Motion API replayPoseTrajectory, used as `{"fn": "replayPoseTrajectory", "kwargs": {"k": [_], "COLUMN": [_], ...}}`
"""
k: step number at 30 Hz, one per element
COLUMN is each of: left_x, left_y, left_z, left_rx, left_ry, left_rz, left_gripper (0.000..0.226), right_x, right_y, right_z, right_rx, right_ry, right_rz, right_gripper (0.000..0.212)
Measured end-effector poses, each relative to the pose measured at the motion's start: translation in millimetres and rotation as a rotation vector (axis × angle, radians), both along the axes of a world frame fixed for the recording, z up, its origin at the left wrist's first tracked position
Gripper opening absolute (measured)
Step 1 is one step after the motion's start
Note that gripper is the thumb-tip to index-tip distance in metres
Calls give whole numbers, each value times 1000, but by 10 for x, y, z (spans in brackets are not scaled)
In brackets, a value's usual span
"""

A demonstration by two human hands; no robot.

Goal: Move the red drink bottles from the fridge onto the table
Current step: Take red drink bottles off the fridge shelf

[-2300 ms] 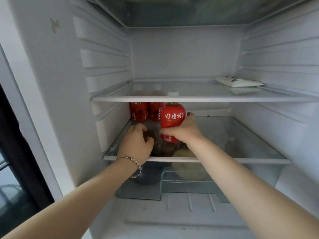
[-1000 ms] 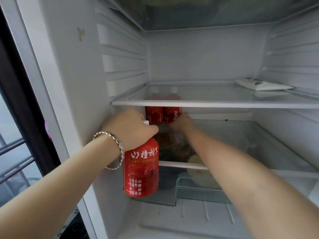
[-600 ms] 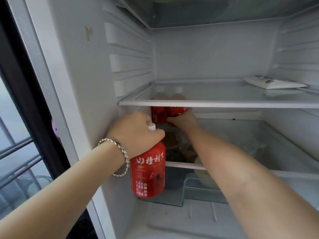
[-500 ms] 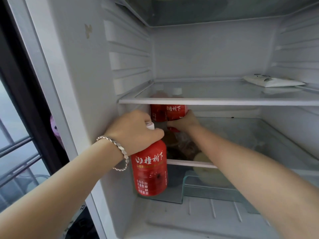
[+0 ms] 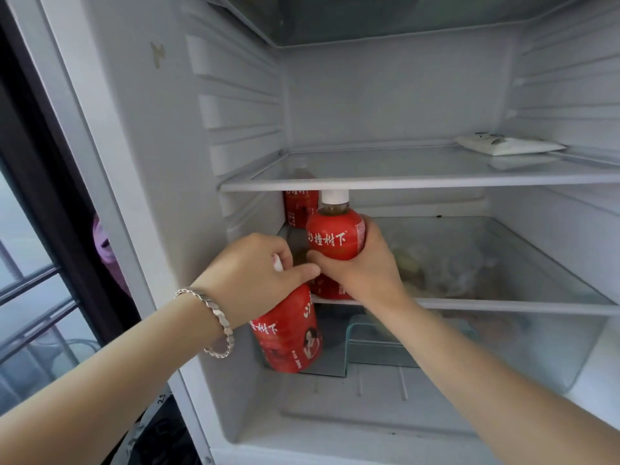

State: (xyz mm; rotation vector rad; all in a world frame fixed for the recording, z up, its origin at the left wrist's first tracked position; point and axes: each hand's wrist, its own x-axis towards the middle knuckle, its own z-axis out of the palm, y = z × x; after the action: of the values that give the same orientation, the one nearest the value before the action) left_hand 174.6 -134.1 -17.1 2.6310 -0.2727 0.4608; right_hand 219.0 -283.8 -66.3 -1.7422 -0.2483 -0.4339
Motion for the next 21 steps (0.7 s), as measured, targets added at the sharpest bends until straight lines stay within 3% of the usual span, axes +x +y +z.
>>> {"fn": "replayPoseTrajectory", "kwargs": {"k": [3,6,10,14,19,21], "left_x": [-92,-154,-239,-315,-328,-295], "left_y": [22,26,45,87,58,36], "left_z": [52,75,102,113,97,103], "left_rx": [-83,-117,-126,-75,140,222], "left_ry": [-10,-38,-102,-124,-58,4], "left_rz": [44,47,-31,-13,100,145], "left_gripper": [61,69,75,68,56,55], "right_x": [-149,-309,-451,-399,-316,-85], "right_y": [5,-9,2,-43,-76,-15], "right_z": [-30,-77,-59,129,253,276], "right_rx": [0,-37,-390,-629,-599,-431], "right_ry": [-24,-68,-230,-200,132,151], "right_rz": [28,36,56,248,753,746], "right_gripper": [70,68,85,88,61,59]}}
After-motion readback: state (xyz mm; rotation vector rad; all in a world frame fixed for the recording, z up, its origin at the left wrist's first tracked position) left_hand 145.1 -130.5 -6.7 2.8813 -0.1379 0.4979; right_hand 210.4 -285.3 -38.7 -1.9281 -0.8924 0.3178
